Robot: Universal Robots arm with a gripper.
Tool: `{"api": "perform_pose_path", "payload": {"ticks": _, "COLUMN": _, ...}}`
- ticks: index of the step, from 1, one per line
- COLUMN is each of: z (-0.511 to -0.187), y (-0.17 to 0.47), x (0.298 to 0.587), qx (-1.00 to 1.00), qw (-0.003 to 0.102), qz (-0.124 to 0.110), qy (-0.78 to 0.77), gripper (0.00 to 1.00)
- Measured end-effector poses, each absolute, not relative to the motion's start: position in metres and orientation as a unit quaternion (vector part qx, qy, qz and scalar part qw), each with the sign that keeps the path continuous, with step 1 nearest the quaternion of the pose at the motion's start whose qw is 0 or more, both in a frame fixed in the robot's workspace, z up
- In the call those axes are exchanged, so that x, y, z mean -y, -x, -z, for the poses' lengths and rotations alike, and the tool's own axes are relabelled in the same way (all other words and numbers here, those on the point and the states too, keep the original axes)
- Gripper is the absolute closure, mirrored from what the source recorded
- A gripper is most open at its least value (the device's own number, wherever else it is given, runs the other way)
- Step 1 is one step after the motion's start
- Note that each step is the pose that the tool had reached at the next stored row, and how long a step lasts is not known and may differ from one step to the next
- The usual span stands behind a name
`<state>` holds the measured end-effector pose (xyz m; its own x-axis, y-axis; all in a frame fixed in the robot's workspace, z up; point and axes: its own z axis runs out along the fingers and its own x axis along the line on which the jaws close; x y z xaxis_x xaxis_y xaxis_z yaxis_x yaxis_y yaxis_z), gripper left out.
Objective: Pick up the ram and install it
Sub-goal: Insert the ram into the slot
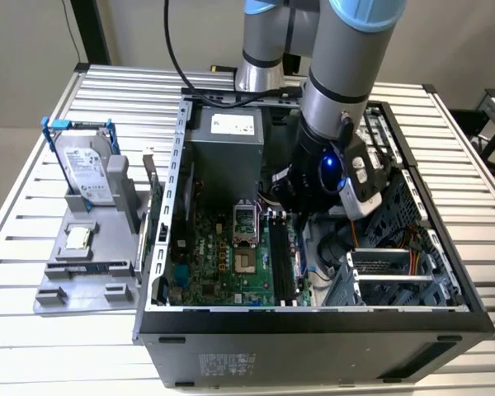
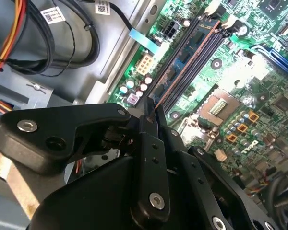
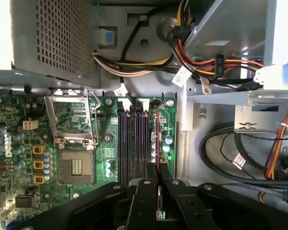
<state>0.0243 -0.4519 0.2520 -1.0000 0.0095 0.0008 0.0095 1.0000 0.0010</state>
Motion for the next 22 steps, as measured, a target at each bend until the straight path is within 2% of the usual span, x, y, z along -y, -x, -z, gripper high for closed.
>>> {"api": "perform_pose_path", "payload": {"ticks": 22, "z": -0.229, "y": -0.017, "x": 0.457, "qx": 1.000, "qw": 0.000, "qz": 0.000, "qy": 0.008, "gripper": 1.00}}
